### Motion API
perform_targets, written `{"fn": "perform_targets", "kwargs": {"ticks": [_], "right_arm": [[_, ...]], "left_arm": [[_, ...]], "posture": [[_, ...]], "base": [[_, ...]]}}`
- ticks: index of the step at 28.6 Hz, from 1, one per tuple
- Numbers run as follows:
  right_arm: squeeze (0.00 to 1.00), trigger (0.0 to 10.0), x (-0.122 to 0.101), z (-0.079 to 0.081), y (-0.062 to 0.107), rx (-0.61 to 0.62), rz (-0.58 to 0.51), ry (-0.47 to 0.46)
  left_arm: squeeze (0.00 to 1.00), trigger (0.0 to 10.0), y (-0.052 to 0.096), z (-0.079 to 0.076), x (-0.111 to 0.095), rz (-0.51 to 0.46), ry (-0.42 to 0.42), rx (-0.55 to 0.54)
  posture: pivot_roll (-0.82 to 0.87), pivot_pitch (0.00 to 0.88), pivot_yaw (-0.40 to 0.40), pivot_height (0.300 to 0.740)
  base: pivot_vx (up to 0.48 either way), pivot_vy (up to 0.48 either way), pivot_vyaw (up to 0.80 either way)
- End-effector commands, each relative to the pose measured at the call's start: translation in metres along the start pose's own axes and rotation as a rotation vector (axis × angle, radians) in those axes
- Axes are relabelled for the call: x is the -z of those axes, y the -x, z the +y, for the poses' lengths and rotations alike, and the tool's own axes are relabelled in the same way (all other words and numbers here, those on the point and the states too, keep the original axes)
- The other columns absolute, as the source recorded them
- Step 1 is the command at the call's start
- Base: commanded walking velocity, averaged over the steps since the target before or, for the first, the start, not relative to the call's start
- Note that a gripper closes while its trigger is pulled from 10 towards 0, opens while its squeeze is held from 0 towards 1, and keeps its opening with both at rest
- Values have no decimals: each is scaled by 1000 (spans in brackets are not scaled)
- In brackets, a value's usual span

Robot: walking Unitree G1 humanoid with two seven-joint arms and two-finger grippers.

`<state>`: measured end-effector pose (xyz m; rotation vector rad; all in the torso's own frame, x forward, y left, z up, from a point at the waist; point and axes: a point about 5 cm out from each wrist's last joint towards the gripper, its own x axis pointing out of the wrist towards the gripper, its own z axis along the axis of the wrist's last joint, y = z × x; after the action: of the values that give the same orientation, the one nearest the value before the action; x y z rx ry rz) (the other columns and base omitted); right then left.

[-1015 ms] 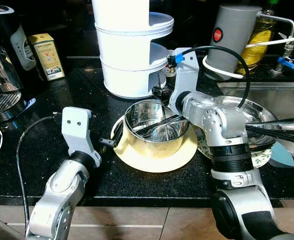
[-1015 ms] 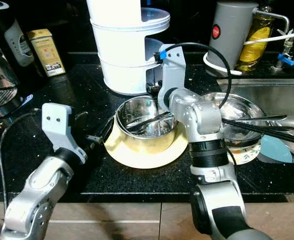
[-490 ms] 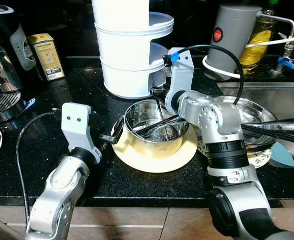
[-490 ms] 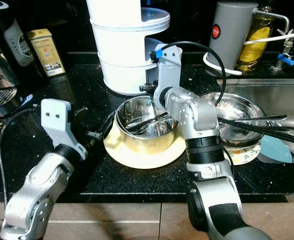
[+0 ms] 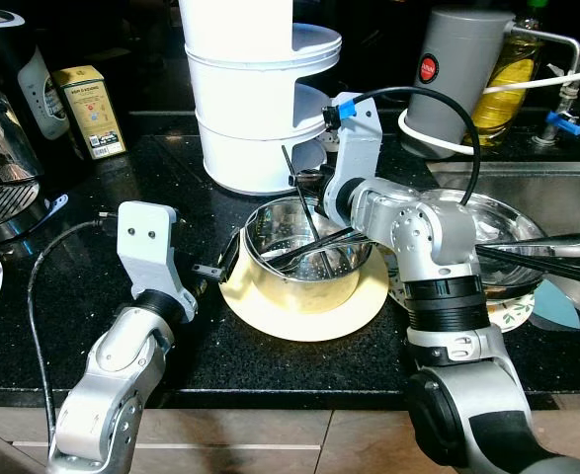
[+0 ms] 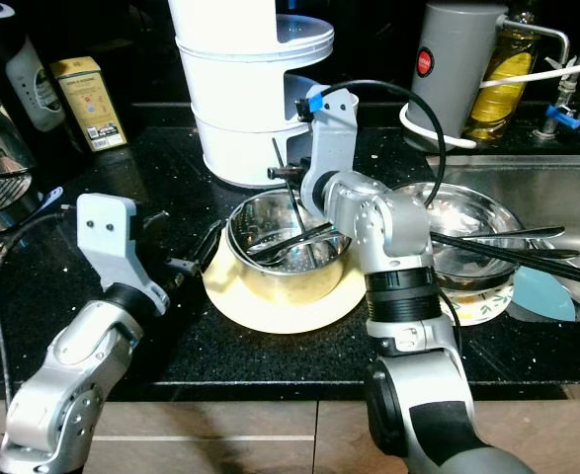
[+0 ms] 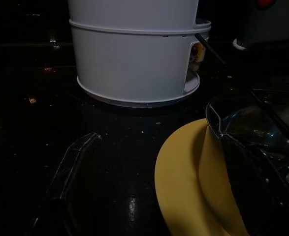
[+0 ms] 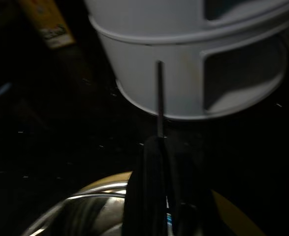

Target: Kitchen organization

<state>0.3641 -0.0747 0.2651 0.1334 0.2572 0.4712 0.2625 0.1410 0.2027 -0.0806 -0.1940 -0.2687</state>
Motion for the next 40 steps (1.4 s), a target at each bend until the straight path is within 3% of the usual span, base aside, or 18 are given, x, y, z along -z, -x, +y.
{"fn": "perform_targets", "kwargs": {"ticks": [1, 8, 9, 10, 11, 16, 28, 29, 30, 40], "right_arm": [[1000, 10000, -5, 6, 1, -40, -45, 2], [1000, 10000, -7, 11, -1, -34, -50, 11], [478, 10000, -6, 11, -3, -21, -34, 27], [478, 10000, -6, 11, -3, -21, -34, 27], [0, 10000, -3, 12, -6, -8, -11, 64], [0, 10000, 3, 16, -12, 14, 37, 109], [0, 10000, 6, 19, -20, 38, 80, 118], [0, 4039, 6, 19, -21, 32, 79, 113], [0, 0, 6, 20, -21, 24, 69, 103], [0, 0, 1, 22, -21, -16, 35, 22]], "left_arm": [[0, 10000, 0, 3, -3, 2, -24, -9], [0, 10000, -1, 3, -5, -2, -26, -12], [0, 10000, -1, 3, -5, -5, -26, -13], [0, 10000, -1, 3, -5, -5, -26, -13], [0, 10000, -1, 3, -6, -6, -27, -14], [0, 10000, -2, 3, -6, -5, -26, -15], [0, 10000, -2, 3, -7, -9, -24, -20], [0, 10000, -1, 3, -7, -9, -24, -21], [0, 10000, -1, 3, -7, -8, -24, -22], [0, 10000, -1, 3, -8, -7, -25, -23]], "posture": [[90, 0, -8, 740], [96, 0, -9, 740], [97, 0, -10, 740], [97, 0, -10, 740], [97, 0, -10, 740], [97, 0, -12, 740], [101, 0, -19, 740], [101, 0, -20, 740], [99, 0, -19, 740], [93, 0, -13, 740]], "base": [[0, 0, 0], [0, 0, 0], [0, 0, 0], [0, 0, 0], [0, 0, 0], [0, 0, 0], [0, 0, 0], [0, 0, 0], [0, 0, 0], [0, 0, 0]]}}
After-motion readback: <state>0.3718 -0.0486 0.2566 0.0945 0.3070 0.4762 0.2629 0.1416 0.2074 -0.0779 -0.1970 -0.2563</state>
